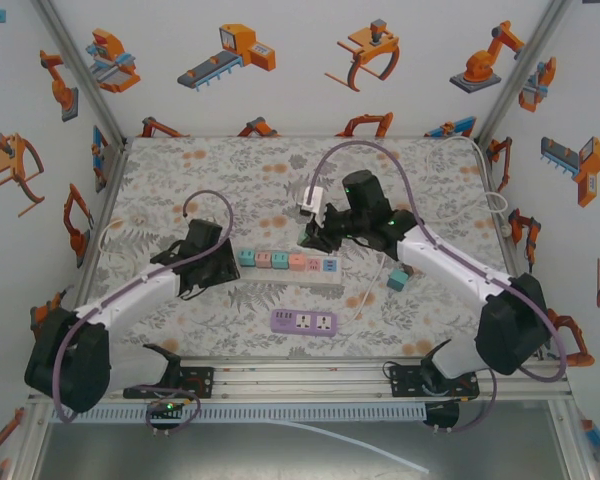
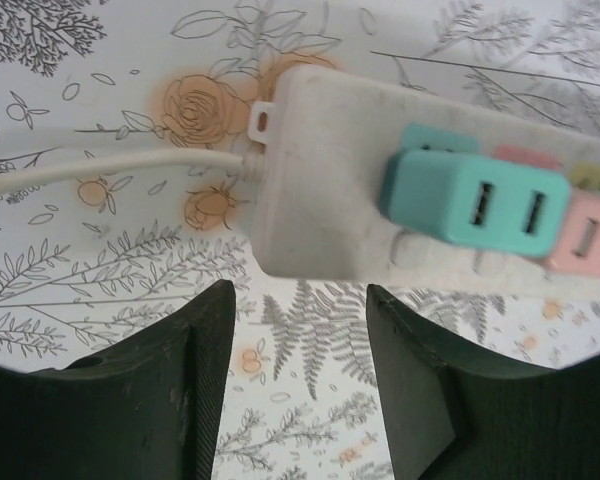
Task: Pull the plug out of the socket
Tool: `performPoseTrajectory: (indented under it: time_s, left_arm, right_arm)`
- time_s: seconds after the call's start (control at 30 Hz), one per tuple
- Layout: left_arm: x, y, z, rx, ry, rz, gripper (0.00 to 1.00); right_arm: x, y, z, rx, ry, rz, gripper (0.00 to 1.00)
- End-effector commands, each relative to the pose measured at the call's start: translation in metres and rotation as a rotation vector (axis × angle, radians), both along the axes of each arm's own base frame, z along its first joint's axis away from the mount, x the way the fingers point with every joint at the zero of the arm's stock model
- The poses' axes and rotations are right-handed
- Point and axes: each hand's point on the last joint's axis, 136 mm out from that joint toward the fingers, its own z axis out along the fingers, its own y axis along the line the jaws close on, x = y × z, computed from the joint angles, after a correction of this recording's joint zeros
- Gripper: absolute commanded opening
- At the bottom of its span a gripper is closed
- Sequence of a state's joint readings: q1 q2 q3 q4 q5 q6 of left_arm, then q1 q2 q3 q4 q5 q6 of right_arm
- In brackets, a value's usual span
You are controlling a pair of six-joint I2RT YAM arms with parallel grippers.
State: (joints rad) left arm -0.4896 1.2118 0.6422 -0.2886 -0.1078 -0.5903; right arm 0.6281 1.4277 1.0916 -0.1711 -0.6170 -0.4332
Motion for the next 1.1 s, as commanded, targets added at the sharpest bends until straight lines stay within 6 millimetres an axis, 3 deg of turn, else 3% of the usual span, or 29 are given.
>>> performPoseTrajectory:
  time_s: [0.0,0.17,0.37,0.5,0.63,0.8,0.9,1.07]
  left_arm:
    - [-0.006,-0.017,0.029,-0.084,-0.077,-0.111,0.54]
    - [-0.018,-0.044,0.086,-0.259,-0.252,-0.274,0.57]
    - [-0.039,-0.070,0.149,-0.434,-0.421,-0.451,0.64]
    - [-0.061,-0.091,0.184,-0.534,-0.502,-0.618,0.80]
    - [-0.080,-0.104,0.199,-0.540,-0.559,-0.740,0.93]
    - [-0.100,-0.115,0.210,-0.523,-0.623,-0.853,0.99]
    - [-0.106,-0.119,0.213,-0.516,-0.641,-0.890,0.97]
    - [-0.110,-0.125,0.213,-0.529,-0.638,-0.927,0.97]
  right_arm:
    - [0.017,-0.010,0.040,0.181,0.074,-0.136,0.06]
    - [0.062,-0.061,0.055,0.365,0.261,-0.451,0.01]
    - [0.113,-0.150,0.023,0.457,0.541,-0.872,0.02]
    - [0.129,-0.211,-0.002,0.552,0.677,-1.047,0.02]
    - [0.133,-0.264,-0.033,0.609,0.721,-1.198,0.00]
    - [0.129,-0.310,-0.076,0.625,0.788,-1.347,0.00]
    - [0.127,-0.324,-0.100,0.625,0.833,-1.400,0.00]
    - [0.127,-0.325,-0.135,0.592,0.902,-1.422,0.03]
